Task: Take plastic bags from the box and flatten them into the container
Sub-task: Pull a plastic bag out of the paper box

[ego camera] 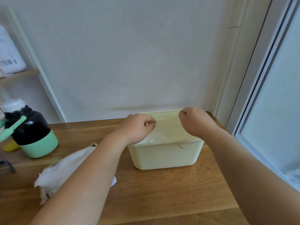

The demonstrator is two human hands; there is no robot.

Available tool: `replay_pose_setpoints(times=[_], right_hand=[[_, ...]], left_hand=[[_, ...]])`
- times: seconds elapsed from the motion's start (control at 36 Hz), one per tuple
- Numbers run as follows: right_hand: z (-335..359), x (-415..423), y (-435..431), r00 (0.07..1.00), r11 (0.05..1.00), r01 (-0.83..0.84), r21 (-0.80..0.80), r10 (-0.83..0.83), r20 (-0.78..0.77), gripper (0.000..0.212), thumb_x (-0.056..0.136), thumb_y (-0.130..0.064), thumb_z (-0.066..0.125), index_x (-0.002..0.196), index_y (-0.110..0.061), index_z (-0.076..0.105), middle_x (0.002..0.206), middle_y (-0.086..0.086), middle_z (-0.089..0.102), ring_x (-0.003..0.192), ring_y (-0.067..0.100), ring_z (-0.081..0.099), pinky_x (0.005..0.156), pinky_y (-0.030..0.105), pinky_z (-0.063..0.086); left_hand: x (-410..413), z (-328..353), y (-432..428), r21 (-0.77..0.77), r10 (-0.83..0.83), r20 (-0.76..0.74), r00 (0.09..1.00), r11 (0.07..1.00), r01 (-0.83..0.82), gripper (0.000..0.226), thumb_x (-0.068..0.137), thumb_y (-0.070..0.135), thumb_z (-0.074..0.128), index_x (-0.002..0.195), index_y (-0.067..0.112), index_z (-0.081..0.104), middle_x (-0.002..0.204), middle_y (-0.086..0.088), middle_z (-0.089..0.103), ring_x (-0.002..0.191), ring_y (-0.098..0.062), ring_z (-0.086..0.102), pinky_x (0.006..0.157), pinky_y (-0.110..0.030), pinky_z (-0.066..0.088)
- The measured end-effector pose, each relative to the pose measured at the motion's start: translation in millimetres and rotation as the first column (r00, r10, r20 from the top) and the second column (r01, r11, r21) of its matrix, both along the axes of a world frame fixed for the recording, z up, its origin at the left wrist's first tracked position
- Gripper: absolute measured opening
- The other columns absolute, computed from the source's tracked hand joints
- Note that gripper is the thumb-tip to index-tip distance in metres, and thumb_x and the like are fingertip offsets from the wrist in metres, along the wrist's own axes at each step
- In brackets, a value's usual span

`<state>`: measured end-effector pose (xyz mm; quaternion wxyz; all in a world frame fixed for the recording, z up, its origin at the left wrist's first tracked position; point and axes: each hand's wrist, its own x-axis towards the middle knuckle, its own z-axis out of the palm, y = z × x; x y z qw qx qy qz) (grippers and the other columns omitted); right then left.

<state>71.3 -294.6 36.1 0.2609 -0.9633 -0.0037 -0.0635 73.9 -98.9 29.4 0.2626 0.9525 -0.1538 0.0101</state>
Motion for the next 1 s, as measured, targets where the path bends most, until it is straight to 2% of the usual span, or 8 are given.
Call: replay_pose_setpoints(times=[0.08, 0.17, 0.25, 0.42, 0.53, 0.75, 0.89, 1.0], right_hand=[[1.0, -3.8, 8.8, 0.979, 0.996, -0.074, 0.052, 0.082, -0.189, 0.04, 0.101, -0.029, 0.027, 0.075, -0.011, 0.051, 0.072, 0.003, 0.047, 0.065, 0.018, 0.044, 0.06, 0.028, 0.034], [-2.8, -5.1, 16.9, 0.895, 0.994, -0.099, 0.048, 0.11, -0.432, 0.046, 0.103, -0.043, 0.02, 0.115, -0.017, 0.056, 0.108, -0.003, 0.055, 0.11, 0.026, 0.046, 0.094, 0.033, 0.032], [-2.9, -2.7, 18.8, 0.937, 0.995, -0.096, 0.023, 0.099, -0.334, 0.042, 0.102, -0.039, 0.023, 0.076, -0.014, 0.046, 0.078, 0.0, 0.048, 0.078, 0.019, 0.044, 0.073, 0.029, 0.034], [7.8, -10.9, 25.6, 0.993, 0.976, -0.084, 0.2, 0.065, 0.099, 0.043, 0.097, -0.031, 0.037, 0.087, 0.006, 0.057, 0.091, 0.023, 0.065, 0.059, 0.019, 0.041, 0.056, 0.03, 0.032], [5.9, -24.1, 51.0, 0.961, 0.938, -0.219, 0.268, 0.161, 0.224, 0.029, 0.094, -0.026, 0.048, 0.066, -0.023, 0.054, 0.051, -0.007, 0.047, 0.042, 0.006, 0.038, 0.045, 0.02, 0.031], [-14.2, -43.3, 130.9, 0.912, 0.821, -0.409, 0.398, 0.353, 0.209, 0.017, 0.093, -0.018, 0.052, 0.098, -0.016, 0.067, 0.064, -0.014, 0.053, 0.057, 0.001, 0.048, 0.053, 0.009, 0.036], [-29.7, -49.2, 169.0, 0.893, 0.819, -0.441, 0.367, 0.441, 0.087, 0.026, 0.092, -0.018, 0.053, 0.11, -0.001, 0.063, 0.102, 0.007, 0.068, 0.095, 0.024, 0.063, 0.085, 0.035, 0.051], [-41.5, -46.1, 183.0, 0.877, 0.826, -0.462, 0.322, 0.479, 0.03, 0.032, 0.093, -0.017, 0.055, 0.125, -0.016, 0.061, 0.111, -0.003, 0.065, 0.099, 0.014, 0.061, 0.087, 0.026, 0.05]], left_hand=[[-4.2, -2.6, 4.1, -0.005, 0.014, 0.019, 1.0, 1.0, -0.014, 0.027, 0.098, 0.031, 0.05, 0.118, 0.027, 0.067, 0.119, 0.015, 0.063, 0.11, -0.007, 0.055, 0.087, -0.021, 0.038], [-6.7, -4.1, 5.7, -0.048, 0.025, 0.035, 0.999, 0.999, -0.023, 0.026, 0.098, 0.03, 0.052, 0.117, 0.026, 0.068, 0.12, 0.016, 0.064, 0.111, -0.004, 0.055, 0.088, -0.018, 0.036], [-9.2, -3.9, 7.6, -0.102, 0.043, 0.05, 0.998, 0.994, -0.038, 0.025, 0.097, 0.029, 0.054, 0.118, 0.025, 0.068, 0.119, 0.015, 0.065, 0.105, 0.001, 0.055, 0.086, -0.014, 0.035], [-15.6, -1.1, 20.4, -0.168, 0.095, 0.086, 0.992, 0.983, -0.079, 0.027, 0.099, 0.028, 0.051, 0.121, 0.026, 0.066, 0.12, 0.015, 0.065, 0.1, 0.003, 0.052, 0.074, -0.004, 0.035], [-28.2, 2.8, 38.5, -0.188, 0.145, 0.088, 0.985, 0.974, -0.127, 0.027, 0.099, 0.027, 0.05, 0.122, 0.027, 0.065, 0.118, 0.016, 0.064, 0.102, 0.003, 0.053, 0.075, 0.002, 0.032], [-77.1, 1.9, 109.3, -0.021, 0.341, 0.074, 0.937, 0.94, -0.34, 0.03, 0.102, 0.024, 0.045, 0.128, 0.026, 0.06, 0.126, 0.011, 0.062, 0.111, -0.009, 0.057, 0.091, -0.024, 0.044], [-94.6, -9.0, 136.0, 0.204, 0.416, -0.017, 0.909, 0.892, -0.404, 0.03, 0.101, 0.027, 0.043, 0.127, 0.023, 0.058, 0.124, 0.003, 0.063, 0.108, -0.016, 0.059, 0.093, -0.036, 0.05], [-99.4, -12.9, 142.5, 0.201, 0.419, 0.044, 0.907, 0.885, -0.419, 0.031, 0.098, 0.023, 0.05, 0.127, 0.029, 0.061, 0.12, 0.008, 0.065, 0.106, -0.012, 0.059, 0.089, -0.032, 0.05]])
